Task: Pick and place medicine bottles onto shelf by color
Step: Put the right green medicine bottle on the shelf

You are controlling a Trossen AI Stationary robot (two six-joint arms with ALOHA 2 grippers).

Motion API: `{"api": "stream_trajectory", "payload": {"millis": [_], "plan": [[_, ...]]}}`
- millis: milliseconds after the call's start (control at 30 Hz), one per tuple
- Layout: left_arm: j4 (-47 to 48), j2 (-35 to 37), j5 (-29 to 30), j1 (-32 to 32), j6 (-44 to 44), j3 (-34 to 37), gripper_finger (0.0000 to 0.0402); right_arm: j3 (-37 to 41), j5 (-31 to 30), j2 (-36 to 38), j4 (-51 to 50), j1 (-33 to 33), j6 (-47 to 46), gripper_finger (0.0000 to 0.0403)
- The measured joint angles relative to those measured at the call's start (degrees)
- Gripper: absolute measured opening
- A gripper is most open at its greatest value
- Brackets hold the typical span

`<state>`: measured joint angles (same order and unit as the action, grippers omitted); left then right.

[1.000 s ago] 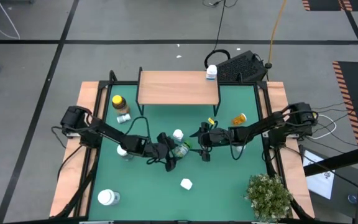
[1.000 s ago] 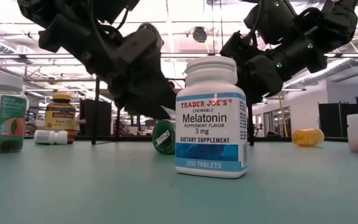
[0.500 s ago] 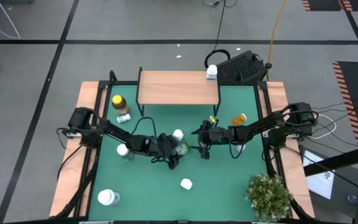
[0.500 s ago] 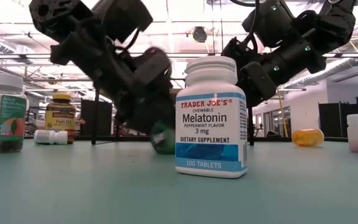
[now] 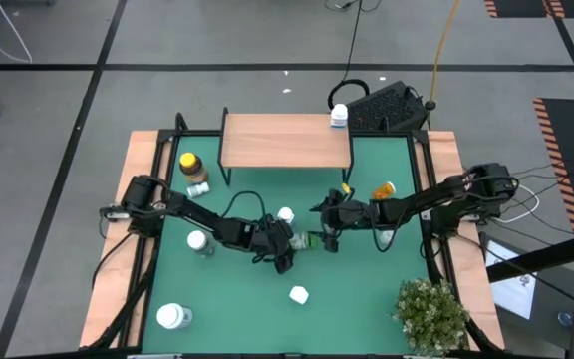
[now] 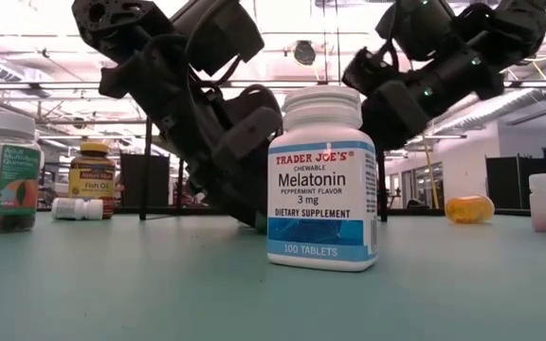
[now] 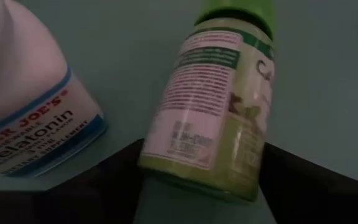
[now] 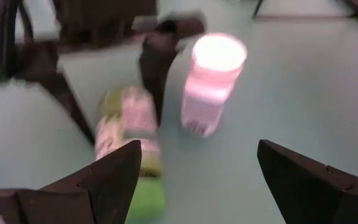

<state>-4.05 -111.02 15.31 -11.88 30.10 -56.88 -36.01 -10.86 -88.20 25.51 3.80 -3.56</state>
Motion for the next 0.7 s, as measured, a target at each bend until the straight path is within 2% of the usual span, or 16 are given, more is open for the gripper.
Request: {"api": "stream_trajectory", "payload": {"millis": [200,500,700], "plan": [[0.8,0.0,0.1,0.0,-1.5,0.0,0.0223,0.0,-1.4,1.0,-1.1,-0.1,0.1,0.0316],[0.5,0.0,0.0,-0.2,-6.0,0.0,0.0252,0.0,-1.4,1.8,-1.4,-0.1,-0.3,0.0316],[-0.2,0.3,0.6,-0.3,-6.1,0.0,0.0228,0.0,-1.3,6.8,-2.9,0.0,-0.2,0.0316]]}}
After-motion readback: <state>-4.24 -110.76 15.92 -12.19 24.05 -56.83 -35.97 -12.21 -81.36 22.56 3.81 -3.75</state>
